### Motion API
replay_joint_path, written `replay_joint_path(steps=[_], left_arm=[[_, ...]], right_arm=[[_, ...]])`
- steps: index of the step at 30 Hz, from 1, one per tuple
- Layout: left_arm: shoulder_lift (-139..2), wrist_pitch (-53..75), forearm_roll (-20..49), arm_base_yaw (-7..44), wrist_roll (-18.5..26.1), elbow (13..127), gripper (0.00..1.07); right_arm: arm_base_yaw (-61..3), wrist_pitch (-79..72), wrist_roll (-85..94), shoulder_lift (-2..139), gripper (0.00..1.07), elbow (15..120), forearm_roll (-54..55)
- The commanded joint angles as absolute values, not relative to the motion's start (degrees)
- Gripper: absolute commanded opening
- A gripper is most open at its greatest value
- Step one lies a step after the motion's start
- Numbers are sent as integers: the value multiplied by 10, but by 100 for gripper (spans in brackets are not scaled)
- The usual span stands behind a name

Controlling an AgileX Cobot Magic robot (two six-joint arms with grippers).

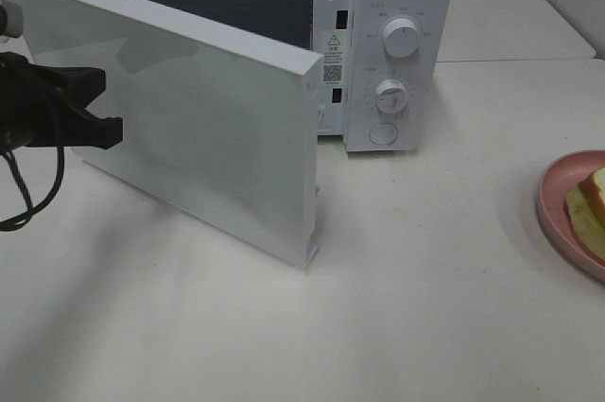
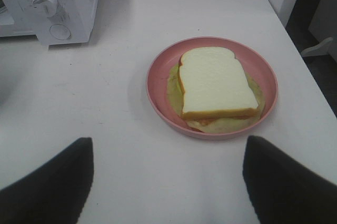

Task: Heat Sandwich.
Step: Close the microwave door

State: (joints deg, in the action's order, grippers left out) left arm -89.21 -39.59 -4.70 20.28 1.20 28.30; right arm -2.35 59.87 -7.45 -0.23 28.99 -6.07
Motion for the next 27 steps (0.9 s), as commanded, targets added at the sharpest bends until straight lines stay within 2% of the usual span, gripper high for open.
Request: replay_joint_path(steps=[1, 14, 18, 20, 22, 24, 26, 27], left_arm=[[-901, -405, -14, 217, 10, 302, 0], [-981, -405, 86, 291, 14, 392, 0], [-1007, -405, 131, 317, 43, 423, 0], [-1025, -404, 176, 340, 90, 446, 0], [-1031, -405, 194, 348, 104, 454, 0], [-1046, -406, 244, 368, 140, 477, 0], [-1050, -405, 257, 374, 150, 482, 0], [-1062, -405, 280, 384, 172, 496, 0]], right_arm=[[-19, 595, -64, -17, 75, 290, -63], [-19, 595, -64, -17, 75, 290, -63], [-19, 595, -64, -17, 75, 290, -63], [-19, 595, -64, -17, 75, 290, -63], [-19, 595, -64, -17, 75, 290, -63], [-19, 595, -64, -17, 75, 290, -63], [-19, 595, -64, -17, 75, 290, -63], [-19, 595, -64, -17, 75, 290, -63]])
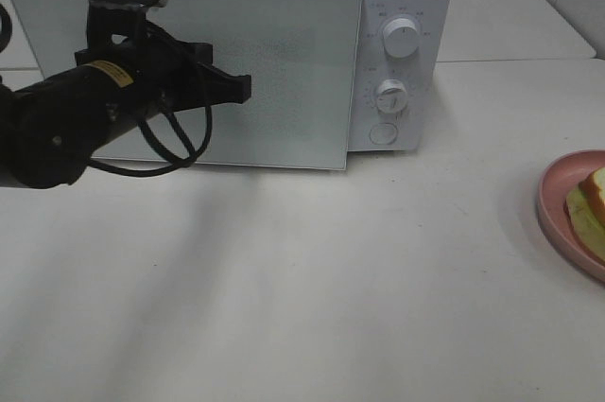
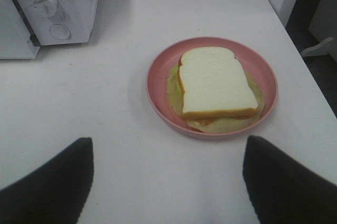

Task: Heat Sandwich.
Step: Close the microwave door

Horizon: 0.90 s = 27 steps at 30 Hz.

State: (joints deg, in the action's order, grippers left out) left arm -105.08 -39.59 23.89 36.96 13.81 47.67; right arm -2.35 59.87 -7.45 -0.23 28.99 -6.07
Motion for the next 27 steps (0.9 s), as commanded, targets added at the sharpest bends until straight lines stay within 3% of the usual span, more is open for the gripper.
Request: replay_joint_path(steps=[1, 21, 27], left_arm=[[-1068, -405, 294, 389, 182, 504, 0], [-1165, -391, 416, 429, 295, 658, 0], [-1187, -390, 418, 429, 299, 691, 0]], right_arm=[[-19, 595, -64, -17, 75, 290, -63], [-19, 595, -64, -17, 75, 290, -63], [-19, 595, -64, -17, 75, 290, -63]])
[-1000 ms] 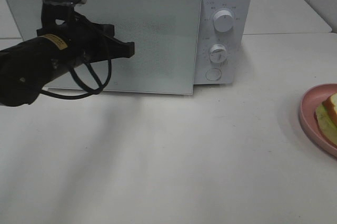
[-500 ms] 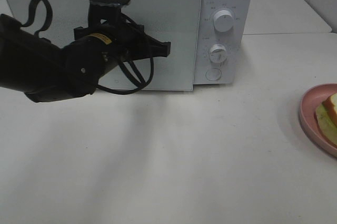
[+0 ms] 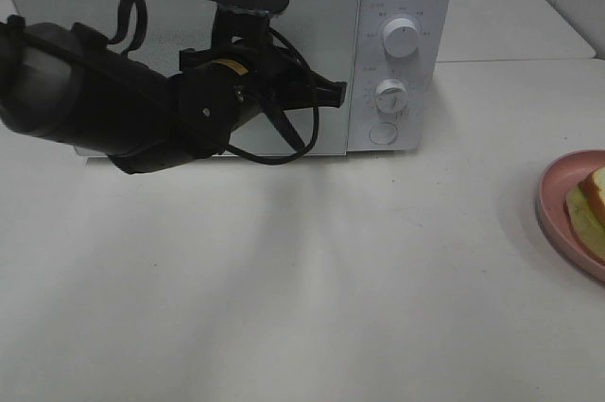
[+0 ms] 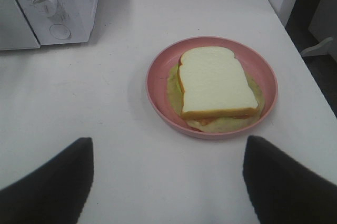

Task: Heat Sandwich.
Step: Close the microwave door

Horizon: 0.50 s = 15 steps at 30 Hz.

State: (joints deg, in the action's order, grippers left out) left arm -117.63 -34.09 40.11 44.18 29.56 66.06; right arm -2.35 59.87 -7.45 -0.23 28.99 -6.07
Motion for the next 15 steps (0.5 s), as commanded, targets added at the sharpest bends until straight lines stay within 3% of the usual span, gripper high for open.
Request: replay_joint_path(steps=[1, 15], left_arm=[[-1193, -390, 422, 428, 299, 698, 0], [-1204, -387, 436, 429, 299, 713, 0]], right_arm=[[-19, 595, -64, -17, 75, 290, -63], [-19, 595, -64, -17, 75, 290, -64]])
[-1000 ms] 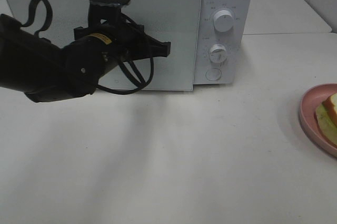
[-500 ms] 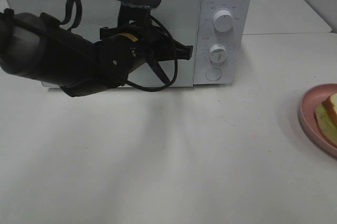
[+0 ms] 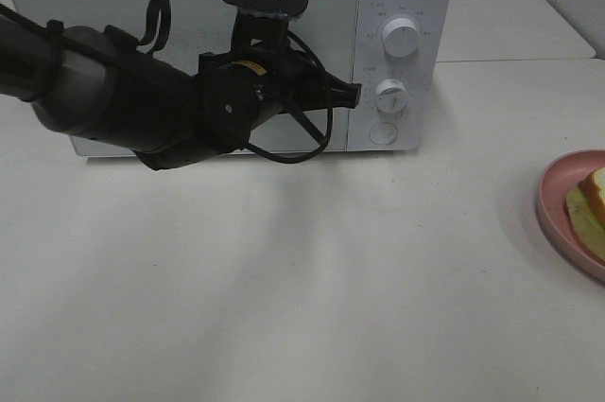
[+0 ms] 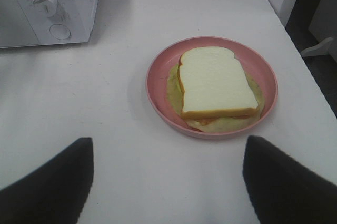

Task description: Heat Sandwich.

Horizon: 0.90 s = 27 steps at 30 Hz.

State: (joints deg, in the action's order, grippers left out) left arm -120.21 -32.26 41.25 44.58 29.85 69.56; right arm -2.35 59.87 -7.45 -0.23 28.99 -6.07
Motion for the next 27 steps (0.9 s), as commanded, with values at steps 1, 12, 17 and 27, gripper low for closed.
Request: replay_joint_path(steps=[1, 12, 17, 27], left_arm=[[-1204, -387, 435, 429, 299, 713, 0], [-1190, -375, 437, 439, 299, 702, 0], [-1163, -372, 437, 453, 299, 668, 0], [-1120, -284, 437, 460, 299, 619, 0]], right_arm=[[-19, 595, -64, -17, 75, 290, -64], [-19, 595, -64, -17, 75, 290, -64], [-19, 595, -64, -17, 75, 290, -64], [-19, 595, -64, -17, 75, 290, -64]])
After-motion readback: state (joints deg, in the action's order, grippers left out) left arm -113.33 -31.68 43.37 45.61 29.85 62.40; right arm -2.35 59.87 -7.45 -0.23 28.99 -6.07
